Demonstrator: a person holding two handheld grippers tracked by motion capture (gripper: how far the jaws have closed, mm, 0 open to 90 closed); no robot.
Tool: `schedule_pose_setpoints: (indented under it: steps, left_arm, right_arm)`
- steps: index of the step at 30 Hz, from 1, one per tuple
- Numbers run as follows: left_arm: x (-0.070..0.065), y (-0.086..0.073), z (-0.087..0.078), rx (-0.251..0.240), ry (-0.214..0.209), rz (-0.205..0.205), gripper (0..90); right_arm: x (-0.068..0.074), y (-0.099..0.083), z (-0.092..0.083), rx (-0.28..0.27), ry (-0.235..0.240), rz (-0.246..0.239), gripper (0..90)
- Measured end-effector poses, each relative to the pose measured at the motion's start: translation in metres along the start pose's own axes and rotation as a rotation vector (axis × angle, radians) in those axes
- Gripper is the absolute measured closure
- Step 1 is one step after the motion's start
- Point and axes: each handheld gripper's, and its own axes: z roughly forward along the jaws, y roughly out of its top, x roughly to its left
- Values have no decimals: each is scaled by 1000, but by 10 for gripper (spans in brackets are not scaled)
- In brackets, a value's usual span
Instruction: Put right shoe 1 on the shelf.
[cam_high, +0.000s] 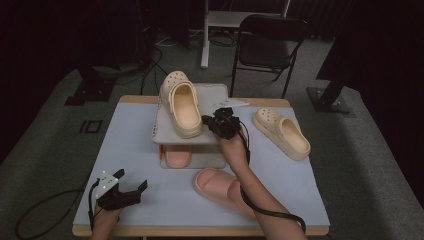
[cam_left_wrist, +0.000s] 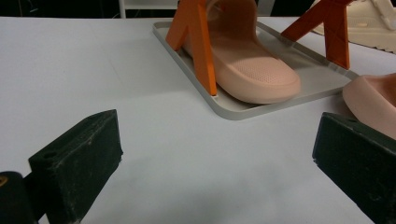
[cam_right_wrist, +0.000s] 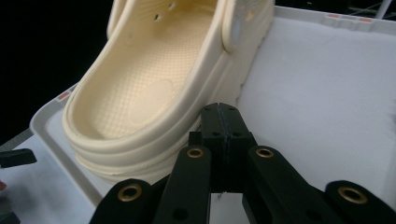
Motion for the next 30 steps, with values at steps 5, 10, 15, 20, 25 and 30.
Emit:
schedule_pose_setpoints:
  steps: [5,10,15,20,25,30]
  left_arm:
    - [0,0,0,-2,0,0,14]
    - [0,1,-1,-6,-3,-1,15]
    - [0,1,-1,-3,-4,1,15]
    - [0,0,0,-4,-5,-3,15]
    - [0,0,0,1,-5,-4,15]
    - [-1,0,0,-3,-7,-8,14]
  right_arm:
    - [11,2,5,-3,37,-3,900]
    - [22,6,10,-6,50,-18,900]
    - [29,8,14,-17,65,-27,900]
    - [26,9,14,-15,58,-23,900]
    - [21,6,9,-18,51,-18,833]
    - [17,5,4,-25,48,-20,772]
